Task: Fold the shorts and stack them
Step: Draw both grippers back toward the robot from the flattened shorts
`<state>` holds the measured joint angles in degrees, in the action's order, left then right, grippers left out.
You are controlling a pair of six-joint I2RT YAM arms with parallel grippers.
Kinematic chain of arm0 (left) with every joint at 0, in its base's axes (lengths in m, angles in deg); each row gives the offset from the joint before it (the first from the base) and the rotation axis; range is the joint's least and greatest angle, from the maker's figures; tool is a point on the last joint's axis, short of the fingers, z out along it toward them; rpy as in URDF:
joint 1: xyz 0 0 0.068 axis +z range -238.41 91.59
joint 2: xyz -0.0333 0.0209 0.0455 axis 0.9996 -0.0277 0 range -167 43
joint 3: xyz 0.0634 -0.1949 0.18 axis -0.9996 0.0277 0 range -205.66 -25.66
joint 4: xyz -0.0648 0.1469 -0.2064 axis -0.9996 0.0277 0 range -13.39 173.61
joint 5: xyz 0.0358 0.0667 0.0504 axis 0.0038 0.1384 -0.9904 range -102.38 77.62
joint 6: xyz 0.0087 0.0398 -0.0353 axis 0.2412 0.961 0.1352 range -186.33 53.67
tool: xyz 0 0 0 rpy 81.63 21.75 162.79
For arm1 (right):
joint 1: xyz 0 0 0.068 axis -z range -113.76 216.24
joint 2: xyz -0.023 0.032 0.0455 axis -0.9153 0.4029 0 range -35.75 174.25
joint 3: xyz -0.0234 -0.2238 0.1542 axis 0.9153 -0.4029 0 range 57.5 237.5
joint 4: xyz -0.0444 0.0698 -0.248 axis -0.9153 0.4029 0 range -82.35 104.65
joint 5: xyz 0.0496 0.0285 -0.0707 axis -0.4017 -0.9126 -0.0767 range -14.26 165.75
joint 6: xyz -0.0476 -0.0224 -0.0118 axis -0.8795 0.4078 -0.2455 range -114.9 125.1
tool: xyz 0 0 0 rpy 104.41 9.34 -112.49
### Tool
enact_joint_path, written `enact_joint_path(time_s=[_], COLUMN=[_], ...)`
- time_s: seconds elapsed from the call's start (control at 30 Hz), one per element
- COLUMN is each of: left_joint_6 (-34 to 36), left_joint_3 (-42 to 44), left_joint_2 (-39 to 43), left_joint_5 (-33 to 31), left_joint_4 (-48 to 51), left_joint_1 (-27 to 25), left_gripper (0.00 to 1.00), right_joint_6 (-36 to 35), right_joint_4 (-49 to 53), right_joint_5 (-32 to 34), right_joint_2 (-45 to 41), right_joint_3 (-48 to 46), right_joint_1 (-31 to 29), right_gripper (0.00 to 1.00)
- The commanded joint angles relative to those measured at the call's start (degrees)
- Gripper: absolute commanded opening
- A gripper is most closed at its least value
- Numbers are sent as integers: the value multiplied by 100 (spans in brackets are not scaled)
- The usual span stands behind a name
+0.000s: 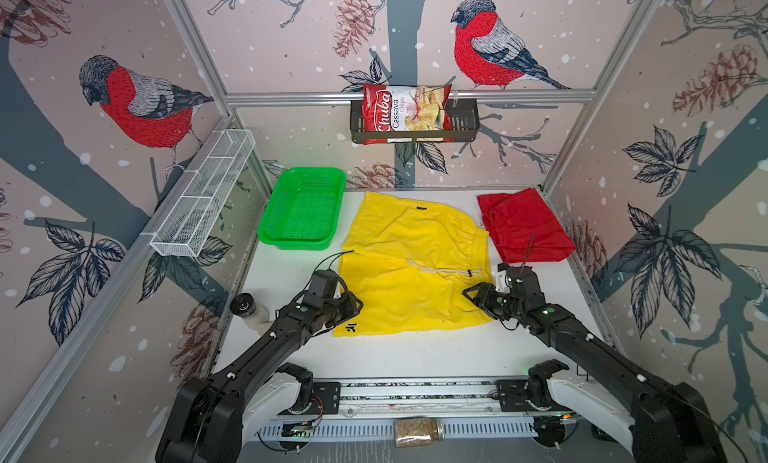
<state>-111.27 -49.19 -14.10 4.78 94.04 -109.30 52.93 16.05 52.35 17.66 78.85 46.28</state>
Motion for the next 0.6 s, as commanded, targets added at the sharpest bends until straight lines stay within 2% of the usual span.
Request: enact_joint_path(time_s=[0.0,0.2,0.3,0.43,0.57], left_joint_6=[-275,-910,-1229,-1518,-1744], left_joint_3=[332,849,852,819,798], left_joint_2=[123,69,148,408,723], left_joint_5=[185,-233,-651,-1281,-1700], left_joint_4=[31,-171,266,684,964], left_joint_1=[-41,-3,5,22,23], left_gripper=[39,40,39,36,35], right_joint_6=[64,-487,-716,-789,-872], right_joint_4=[163,394,1032,1161,1384], right_joint_5=[-336,-885,-516,-99,329], right_joint_2=[-125,342,803,1486,1590], right_joint_3=[-104,-310,-306,-110,182], right_joint_1=[405,1079,1395,1569,1601], right_gripper=[55,54,54,52,54])
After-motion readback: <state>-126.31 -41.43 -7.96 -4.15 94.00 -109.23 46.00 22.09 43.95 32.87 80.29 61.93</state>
